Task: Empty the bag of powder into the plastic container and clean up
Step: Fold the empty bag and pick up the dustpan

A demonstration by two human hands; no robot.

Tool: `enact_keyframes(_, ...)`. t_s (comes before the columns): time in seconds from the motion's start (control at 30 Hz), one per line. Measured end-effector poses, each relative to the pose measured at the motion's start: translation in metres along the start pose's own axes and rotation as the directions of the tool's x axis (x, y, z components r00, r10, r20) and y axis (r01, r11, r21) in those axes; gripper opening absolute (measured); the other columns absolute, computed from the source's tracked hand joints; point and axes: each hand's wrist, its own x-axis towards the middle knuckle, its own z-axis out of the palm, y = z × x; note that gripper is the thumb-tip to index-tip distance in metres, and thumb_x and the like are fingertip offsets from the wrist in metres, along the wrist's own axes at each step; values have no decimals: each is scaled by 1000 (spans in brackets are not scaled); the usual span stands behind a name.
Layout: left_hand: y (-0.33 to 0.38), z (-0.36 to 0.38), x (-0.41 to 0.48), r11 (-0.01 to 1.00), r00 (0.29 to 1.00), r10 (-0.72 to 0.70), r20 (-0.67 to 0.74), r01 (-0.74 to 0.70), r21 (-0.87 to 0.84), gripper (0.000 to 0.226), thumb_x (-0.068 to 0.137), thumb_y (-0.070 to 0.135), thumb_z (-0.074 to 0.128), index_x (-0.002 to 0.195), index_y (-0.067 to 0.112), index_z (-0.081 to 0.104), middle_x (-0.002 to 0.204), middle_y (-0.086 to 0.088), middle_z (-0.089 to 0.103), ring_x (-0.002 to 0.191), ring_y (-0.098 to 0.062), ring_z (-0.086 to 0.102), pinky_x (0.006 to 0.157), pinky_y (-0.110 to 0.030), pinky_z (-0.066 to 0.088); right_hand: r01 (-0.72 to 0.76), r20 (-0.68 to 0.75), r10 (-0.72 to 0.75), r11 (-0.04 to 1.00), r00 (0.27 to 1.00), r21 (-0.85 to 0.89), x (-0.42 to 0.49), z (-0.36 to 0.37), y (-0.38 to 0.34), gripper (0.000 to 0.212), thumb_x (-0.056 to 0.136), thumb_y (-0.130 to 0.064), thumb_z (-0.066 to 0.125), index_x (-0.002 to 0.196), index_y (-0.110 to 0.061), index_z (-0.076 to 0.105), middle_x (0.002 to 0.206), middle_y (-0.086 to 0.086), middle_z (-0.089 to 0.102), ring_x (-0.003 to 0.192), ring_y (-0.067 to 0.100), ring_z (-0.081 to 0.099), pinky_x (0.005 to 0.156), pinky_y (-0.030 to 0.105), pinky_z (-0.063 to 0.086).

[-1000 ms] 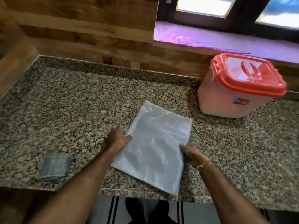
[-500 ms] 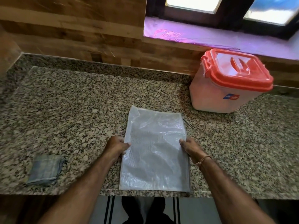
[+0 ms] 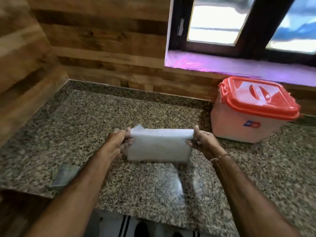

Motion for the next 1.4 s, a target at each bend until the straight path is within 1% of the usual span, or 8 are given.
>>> enact_keyframes(0.23,-27,12,-48,1000,998,15,-65,-15,1,34,98,40,64,100,6,66,85,-11,69,62,-17,66,48,-23,56,62,164,-46,993,985,-96,3,-13,-1,40,102,-30,60,112,8,65,103,18,60,80,22,62,56,24,60)
enact_keyframes(0.57,-173,9,-92,913,981,-95,-169,153,377,26,94,29,72,87,4,67,92,-21,74,70,-27,65,61,-31,49,86,203,102,662,974,-745,9,-93,125,32,90,-26,74,65,-16,59,60,2,53,55,16,52,54,30,40)
enact_keyframes(0.73,-171,21,-71,919,961,4,-275,105,381,66,84,69,60,80,4,63,82,-18,72,74,-35,70,63,-33,47,133,246,116,588,962,-798,12,-99,131,31,71,-47,69,71,-17,61,65,1,52,59,20,51,58,35,38)
enact_keyframes(0.97,-177,36,-60,838,908,-68,-413,277,471,50,102,46,52,108,0,71,97,-16,71,80,-31,67,61,-31,48,70,162,95,615,982,-786,1,-101,122,36,92,-42,69,65,-21,57,65,-1,57,59,17,51,61,28,39)
enact_keyframes(1.1,-182,52,-73,653,874,158,-459,256,713,34,99,31,59,122,7,58,121,-20,64,97,-36,64,78,-43,55,105,123,8,471,992,-876,-4,-93,125,38,94,-44,66,80,-9,71,77,4,69,68,21,64,65,32,52)
enact_keyframes(1.2,-184,50,-70,308,885,439,-155,14,951,85,87,26,73,156,17,24,163,-21,22,144,-41,35,110,-54,40,121,126,-17,436,992,-892,-2,-91,124,35,94,-44,65,87,-10,72,86,6,74,82,26,72,79,43,61)
enact_keyframes(1.3,-182,44,-61,92,969,239,55,-79,993,83,102,47,45,163,20,-5,172,-5,-6,158,-28,-2,123,-58,12,81,65,-51,435,997,-897,-2,-88,120,31,95,-43,66,86,-15,69,85,2,71,81,23,69,78,38,59)
enact_keyframes(1.4,-174,48,-64,-23,988,149,42,-39,999,84,101,60,36,163,16,0,172,-7,4,157,-28,8,122,-58,10,24,-103,-153,659,983,-752,-4,-85,128,21,92,-31,72,94,-16,56,99,4,63,89,22,61,74,32,53)
